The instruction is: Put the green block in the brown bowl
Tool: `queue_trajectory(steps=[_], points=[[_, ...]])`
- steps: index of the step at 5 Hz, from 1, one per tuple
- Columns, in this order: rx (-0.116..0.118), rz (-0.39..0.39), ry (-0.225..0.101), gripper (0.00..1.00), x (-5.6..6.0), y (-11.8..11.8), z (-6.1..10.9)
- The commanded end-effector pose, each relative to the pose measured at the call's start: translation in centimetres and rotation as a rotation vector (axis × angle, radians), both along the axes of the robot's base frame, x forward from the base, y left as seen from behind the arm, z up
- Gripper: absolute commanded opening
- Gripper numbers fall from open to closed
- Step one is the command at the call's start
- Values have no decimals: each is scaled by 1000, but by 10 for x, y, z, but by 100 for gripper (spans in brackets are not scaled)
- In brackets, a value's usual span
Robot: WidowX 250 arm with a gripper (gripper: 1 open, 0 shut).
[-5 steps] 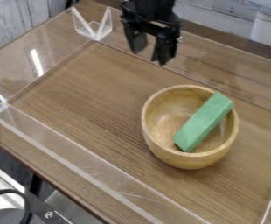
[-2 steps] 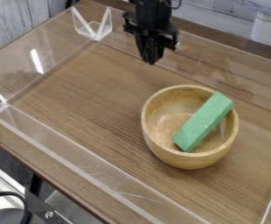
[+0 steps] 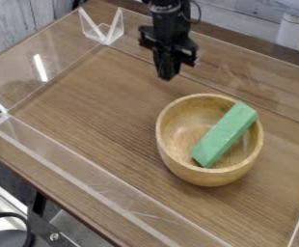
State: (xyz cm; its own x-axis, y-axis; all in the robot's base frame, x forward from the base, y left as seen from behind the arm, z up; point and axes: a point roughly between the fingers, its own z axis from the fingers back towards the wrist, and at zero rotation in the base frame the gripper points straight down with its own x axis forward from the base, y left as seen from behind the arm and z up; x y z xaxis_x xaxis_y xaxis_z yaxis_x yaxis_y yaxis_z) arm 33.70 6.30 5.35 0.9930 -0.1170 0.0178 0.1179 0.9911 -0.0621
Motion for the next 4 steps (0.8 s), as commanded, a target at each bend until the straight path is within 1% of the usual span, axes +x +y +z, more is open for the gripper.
queue_trajectory(steps=[1, 2, 3, 4], points=[[14, -20, -58, 0, 15, -4, 11], [10, -26, -48, 0, 16, -6, 4], [6, -26, -44, 100, 16, -7, 3], [1, -24, -46, 100, 14, -8, 6]])
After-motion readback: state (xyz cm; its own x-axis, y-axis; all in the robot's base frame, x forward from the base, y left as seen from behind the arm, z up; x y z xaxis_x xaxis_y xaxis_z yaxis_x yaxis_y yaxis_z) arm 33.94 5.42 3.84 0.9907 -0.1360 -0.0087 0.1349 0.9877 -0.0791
